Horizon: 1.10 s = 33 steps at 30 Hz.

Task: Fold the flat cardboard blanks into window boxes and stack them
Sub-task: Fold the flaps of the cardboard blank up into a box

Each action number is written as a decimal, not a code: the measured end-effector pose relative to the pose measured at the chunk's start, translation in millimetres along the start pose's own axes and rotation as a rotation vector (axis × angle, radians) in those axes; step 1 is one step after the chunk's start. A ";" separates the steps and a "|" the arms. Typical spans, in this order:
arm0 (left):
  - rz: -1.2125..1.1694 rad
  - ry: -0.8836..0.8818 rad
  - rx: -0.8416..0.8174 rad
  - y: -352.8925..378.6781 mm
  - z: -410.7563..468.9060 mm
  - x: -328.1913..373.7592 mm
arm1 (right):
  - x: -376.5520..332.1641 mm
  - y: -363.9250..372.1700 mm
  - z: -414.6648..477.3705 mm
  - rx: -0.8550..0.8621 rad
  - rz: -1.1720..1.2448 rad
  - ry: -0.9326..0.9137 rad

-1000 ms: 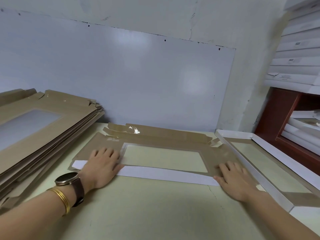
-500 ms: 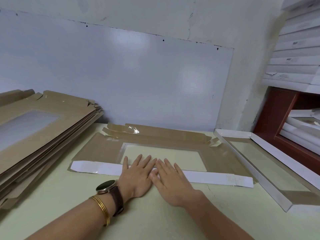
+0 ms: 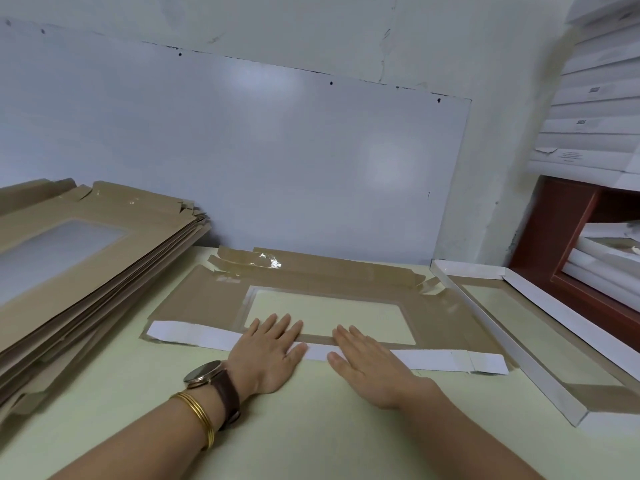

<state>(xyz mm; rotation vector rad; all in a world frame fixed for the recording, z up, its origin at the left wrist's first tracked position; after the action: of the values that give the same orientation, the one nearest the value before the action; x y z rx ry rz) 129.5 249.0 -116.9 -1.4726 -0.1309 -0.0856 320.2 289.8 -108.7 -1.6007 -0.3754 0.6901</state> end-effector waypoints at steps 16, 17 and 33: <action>0.045 -0.162 0.029 -14.0 -12.6 -73.9 | 118.1 -22.1 -34.8 0.055 -0.013 0.224; 0.035 -0.163 0.031 -14.6 -13.4 -77.5 | 121.9 -23.4 -36.6 0.052 -0.012 0.232; 0.056 -0.308 0.043 -16.7 -16.4 -106.8 | 175.2 -33.2 -54.0 0.025 -0.007 0.323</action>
<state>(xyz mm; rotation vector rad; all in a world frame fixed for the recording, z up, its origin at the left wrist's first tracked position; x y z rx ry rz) 22.1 228.6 -116.9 -1.4377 -0.3393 0.1896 493.0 359.4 -112.4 -1.6525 -0.1343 0.4179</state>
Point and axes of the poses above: each hand's wrist, its own z-axis towards the middle knuckle, its own y-axis out of the palm, x = y × z, the point moved 4 cm from there along z, towards the middle knuckle, and after that the axes turned 5 degrees about x, right-handed, at the moved point
